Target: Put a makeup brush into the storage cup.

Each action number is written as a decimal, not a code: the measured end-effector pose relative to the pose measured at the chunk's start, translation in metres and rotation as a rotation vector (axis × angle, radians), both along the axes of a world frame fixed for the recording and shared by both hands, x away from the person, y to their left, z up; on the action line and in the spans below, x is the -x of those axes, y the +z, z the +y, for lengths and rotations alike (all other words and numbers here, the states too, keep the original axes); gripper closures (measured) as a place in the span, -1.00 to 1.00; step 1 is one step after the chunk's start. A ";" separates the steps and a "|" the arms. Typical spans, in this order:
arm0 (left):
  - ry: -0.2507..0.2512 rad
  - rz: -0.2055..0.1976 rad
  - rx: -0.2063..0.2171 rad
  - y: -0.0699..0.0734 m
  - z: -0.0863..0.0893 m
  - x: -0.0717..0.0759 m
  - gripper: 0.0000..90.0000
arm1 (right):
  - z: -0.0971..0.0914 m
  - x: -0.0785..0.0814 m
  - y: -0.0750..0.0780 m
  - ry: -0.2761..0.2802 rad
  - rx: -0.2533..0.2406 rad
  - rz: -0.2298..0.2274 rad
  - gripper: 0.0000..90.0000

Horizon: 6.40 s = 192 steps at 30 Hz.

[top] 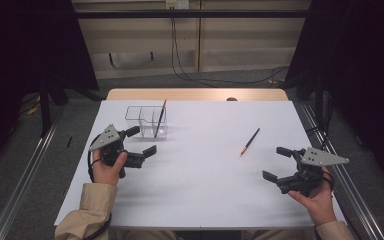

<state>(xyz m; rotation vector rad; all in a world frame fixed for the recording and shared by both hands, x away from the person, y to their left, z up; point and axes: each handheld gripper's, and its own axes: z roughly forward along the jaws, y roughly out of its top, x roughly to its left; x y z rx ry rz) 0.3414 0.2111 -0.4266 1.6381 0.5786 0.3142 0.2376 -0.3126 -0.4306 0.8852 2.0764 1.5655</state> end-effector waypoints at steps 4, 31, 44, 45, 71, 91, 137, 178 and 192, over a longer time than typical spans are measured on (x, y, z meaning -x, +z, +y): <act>0.008 0.003 0.002 -0.001 0.005 0.003 -1.00 | 0.000 0.000 0.000 0.002 0.000 -0.001 -0.98; 0.032 -0.009 -0.013 -0.007 0.036 0.022 -1.00 | 0.002 -0.002 0.000 0.005 0.002 -0.002 -0.98; 0.058 -0.018 -0.033 -0.012 0.055 0.035 -1.00 | 0.006 -0.008 -0.001 0.015 0.000 0.001 -0.98; 0.062 -0.019 -0.026 -0.012 0.056 0.036 -1.00 | 0.007 -0.008 -0.001 0.015 0.003 0.003 -0.98; 0.056 -0.033 -0.060 -0.013 0.060 0.040 -1.00 | 0.012 -0.028 -0.001 -0.035 -0.003 0.013 -0.98; 0.062 -0.029 -0.059 -0.014 0.064 0.043 -1.00 | 0.020 -0.051 0.009 -0.054 -0.030 0.002 -0.98; 0.049 -0.040 -0.061 -0.013 0.060 0.047 -0.99 | 0.028 -0.086 0.006 -0.139 0.016 0.048 -0.97; 0.036 -0.047 -0.078 -0.012 0.055 0.045 -0.99 | 0.038 -0.125 0.004 -0.252 0.069 0.096 -0.97; 0.031 -0.040 -0.080 -0.013 0.055 0.046 -0.99 | 0.051 -0.137 0.011 -0.251 0.198 0.200 -0.94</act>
